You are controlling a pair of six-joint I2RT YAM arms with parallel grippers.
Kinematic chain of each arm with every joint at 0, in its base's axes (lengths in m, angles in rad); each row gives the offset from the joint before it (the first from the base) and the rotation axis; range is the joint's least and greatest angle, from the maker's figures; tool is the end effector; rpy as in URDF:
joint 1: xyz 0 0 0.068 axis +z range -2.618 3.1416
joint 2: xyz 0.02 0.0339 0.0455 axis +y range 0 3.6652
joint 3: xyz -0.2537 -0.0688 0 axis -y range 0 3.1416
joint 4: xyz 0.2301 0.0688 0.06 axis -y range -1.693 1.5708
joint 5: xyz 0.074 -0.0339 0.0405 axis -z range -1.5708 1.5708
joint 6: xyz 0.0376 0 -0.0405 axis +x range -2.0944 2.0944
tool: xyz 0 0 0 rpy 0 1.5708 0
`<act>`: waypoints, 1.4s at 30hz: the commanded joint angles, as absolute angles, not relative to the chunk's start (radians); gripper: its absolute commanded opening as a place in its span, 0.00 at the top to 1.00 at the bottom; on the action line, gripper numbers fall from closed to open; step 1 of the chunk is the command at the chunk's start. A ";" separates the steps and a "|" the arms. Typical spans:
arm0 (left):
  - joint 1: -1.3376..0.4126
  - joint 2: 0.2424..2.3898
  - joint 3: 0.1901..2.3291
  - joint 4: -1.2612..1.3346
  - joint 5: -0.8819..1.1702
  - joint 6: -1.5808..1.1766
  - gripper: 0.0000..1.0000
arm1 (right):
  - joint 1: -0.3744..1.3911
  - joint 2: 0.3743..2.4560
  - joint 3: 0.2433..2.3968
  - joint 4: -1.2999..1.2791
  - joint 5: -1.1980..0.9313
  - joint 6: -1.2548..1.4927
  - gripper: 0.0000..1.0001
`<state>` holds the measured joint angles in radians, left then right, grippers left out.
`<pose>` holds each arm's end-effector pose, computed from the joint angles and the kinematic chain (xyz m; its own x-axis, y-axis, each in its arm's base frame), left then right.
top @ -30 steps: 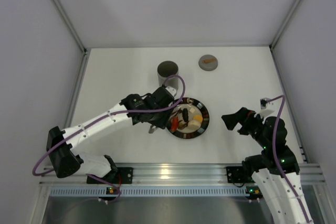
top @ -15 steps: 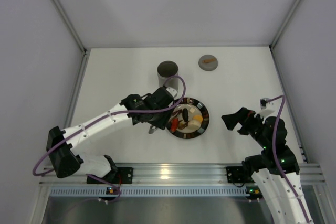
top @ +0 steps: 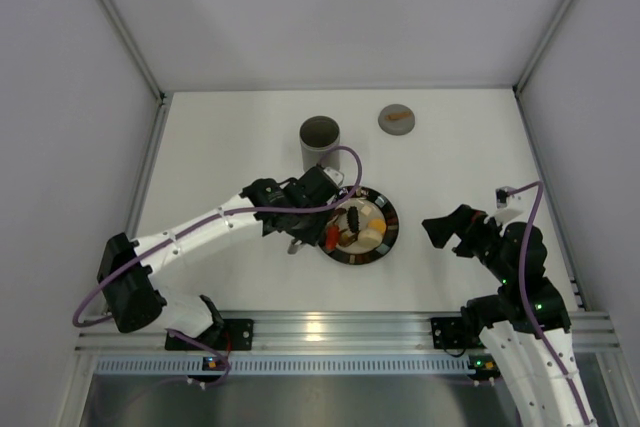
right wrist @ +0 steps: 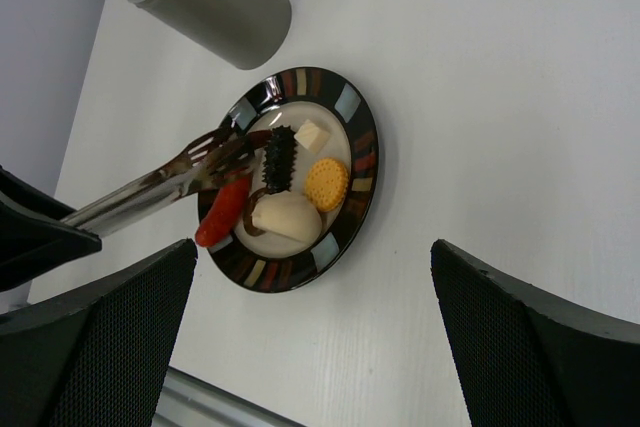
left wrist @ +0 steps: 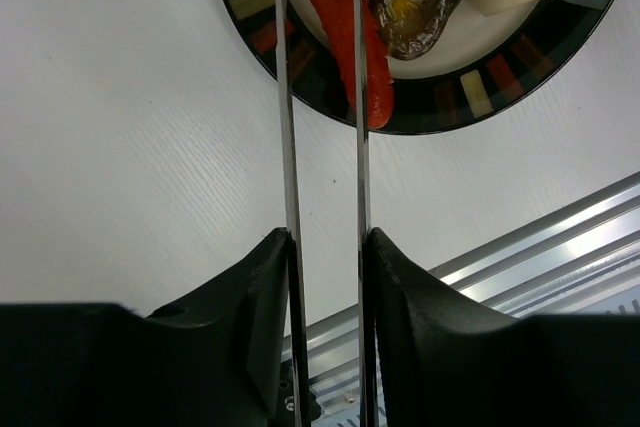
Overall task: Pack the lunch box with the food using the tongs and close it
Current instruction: Pick up the fake food from the plate, then place the fake food in the packing box.
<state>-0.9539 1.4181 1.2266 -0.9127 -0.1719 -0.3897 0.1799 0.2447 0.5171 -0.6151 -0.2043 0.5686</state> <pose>0.1607 -0.2154 0.2802 -0.7663 0.4335 -0.4742 0.5059 0.8621 -0.0296 0.0810 0.0225 0.2574 -0.4742 0.4497 -0.7569 -0.1280 0.8154 0.5646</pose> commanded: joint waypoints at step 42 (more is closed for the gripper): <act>-0.769 1.486 1.812 -1.031 -0.289 -0.385 0.81 | 0.169 0.273 0.560 -0.604 -0.195 0.551 0.01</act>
